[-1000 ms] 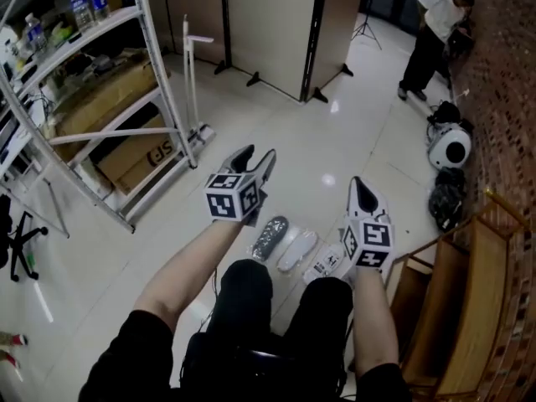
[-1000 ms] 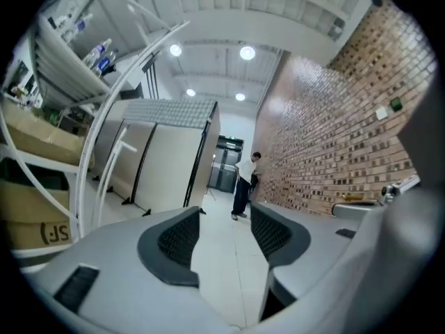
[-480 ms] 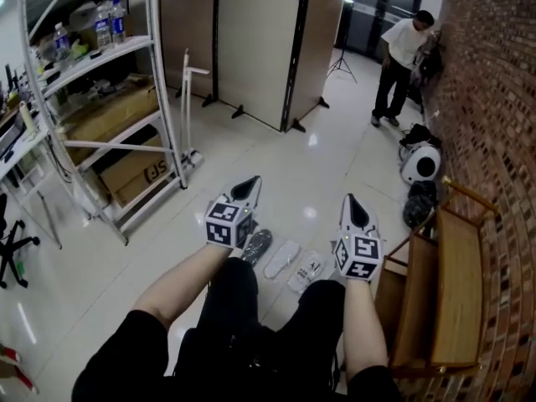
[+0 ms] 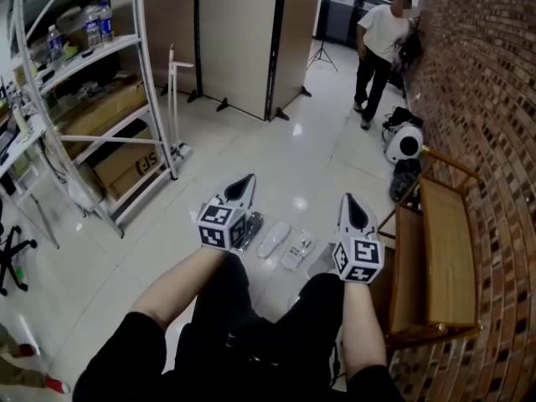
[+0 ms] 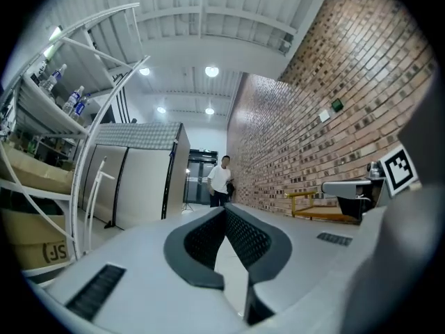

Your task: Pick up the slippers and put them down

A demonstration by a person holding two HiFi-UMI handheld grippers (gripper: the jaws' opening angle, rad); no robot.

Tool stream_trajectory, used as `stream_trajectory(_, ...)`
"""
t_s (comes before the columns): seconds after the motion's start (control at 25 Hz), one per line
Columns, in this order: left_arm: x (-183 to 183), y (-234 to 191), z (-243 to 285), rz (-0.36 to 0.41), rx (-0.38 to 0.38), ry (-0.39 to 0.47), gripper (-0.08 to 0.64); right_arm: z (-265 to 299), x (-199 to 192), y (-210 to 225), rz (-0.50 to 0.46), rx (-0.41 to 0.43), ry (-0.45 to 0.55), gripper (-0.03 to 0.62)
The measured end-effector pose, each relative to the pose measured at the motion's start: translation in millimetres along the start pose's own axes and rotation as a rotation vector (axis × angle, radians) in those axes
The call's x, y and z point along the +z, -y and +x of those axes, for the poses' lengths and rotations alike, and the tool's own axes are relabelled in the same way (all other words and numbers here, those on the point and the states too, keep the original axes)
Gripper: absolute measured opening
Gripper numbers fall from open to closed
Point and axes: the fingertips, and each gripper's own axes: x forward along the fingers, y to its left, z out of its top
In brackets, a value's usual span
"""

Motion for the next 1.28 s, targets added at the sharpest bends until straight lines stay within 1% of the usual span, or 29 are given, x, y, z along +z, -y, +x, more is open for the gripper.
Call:
stream_trajectory(0.32,6,35,-61,0.024,-0.029,0.034,0.0,-66,13,-19,0.037,0.017,0.038,0.008)
stream_trajectory(0.48,8,48,-88,0.054,-0.035,0.046,0.0,-90,15,-28,0.034,0.022,0.047,0.008)
stream_trajectory(0.6,4,56,-107,0.083,-0.036,0.052,0.0,-109,3,-35,0.036,0.047,0.046,0.008)
stream_trajectory(0.72,-5,61,-126,0.103,-0.051,0.079,0.0,-129,-12,-43,0.053,0.081,0.059,0.008)
stream_trajectory(0.84,-14,62,-147,0.101,-0.05,0.082,0.0,-148,-27,-47,0.067,0.092,0.028,0.008)
stream_trajectory(0.92,-21,59,-160,0.099,-0.044,0.088,0.0,-160,-35,-50,0.06,0.106,0.015,0.008)
stream_trajectory(1.04,-31,51,-180,0.087,-0.022,0.093,0.0,-175,-50,-50,0.049,0.122,0.0,0.008)
stream_trajectory(1.16,-43,38,-200,0.072,0.016,0.084,0.0,-185,-69,-44,0.055,0.115,-0.024,0.008)
stream_trajectory(1.28,-56,25,-208,0.046,0.051,0.067,0.0,-187,-80,-36,0.066,0.104,-0.036,0.008)
